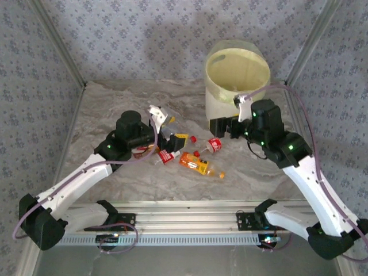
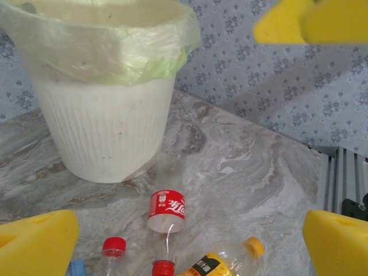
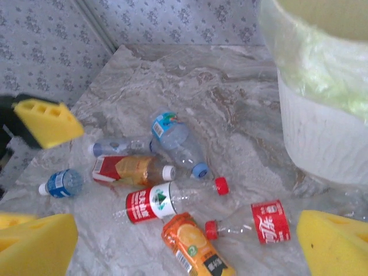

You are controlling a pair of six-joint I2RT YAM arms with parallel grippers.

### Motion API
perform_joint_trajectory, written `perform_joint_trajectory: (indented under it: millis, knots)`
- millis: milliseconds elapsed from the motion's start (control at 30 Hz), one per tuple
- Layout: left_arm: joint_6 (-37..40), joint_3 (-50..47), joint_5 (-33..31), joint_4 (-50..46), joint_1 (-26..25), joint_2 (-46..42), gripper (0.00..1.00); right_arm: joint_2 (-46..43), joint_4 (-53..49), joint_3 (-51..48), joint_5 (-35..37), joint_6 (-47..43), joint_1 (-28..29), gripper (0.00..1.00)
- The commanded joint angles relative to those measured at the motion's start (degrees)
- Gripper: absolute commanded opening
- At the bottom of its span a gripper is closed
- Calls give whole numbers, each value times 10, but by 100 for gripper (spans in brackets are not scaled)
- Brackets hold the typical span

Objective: Put the plastic bottles in the bin

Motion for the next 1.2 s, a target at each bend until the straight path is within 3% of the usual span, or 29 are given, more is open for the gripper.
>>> perform_joint_trajectory:
  millis: [0, 233, 467, 700, 933, 1167]
  knots:
    - [2, 40, 0, -55, 6, 8, 100, -33, -31, -21, -3, 19, 7, 100]
    - [-61, 73, -38, -167, 4, -7, 100, -75, -12, -102, -69, 35, 15, 100]
    - [-114, 81, -185, -353, 1, -49, 100, -87, 5, -149, -120, 33, 21, 100]
    - [-349, 31, -328, -500, 9, -96, 100, -114, 36, -196, -131, 42, 22, 100]
    - [-530, -33, -345, -528, 58, -132, 100, -110, 49, -212, -136, 47, 22, 100]
    - [-672, -63, -350, -511, 114, -97, 100, -106, 49, -218, -149, 42, 21, 100]
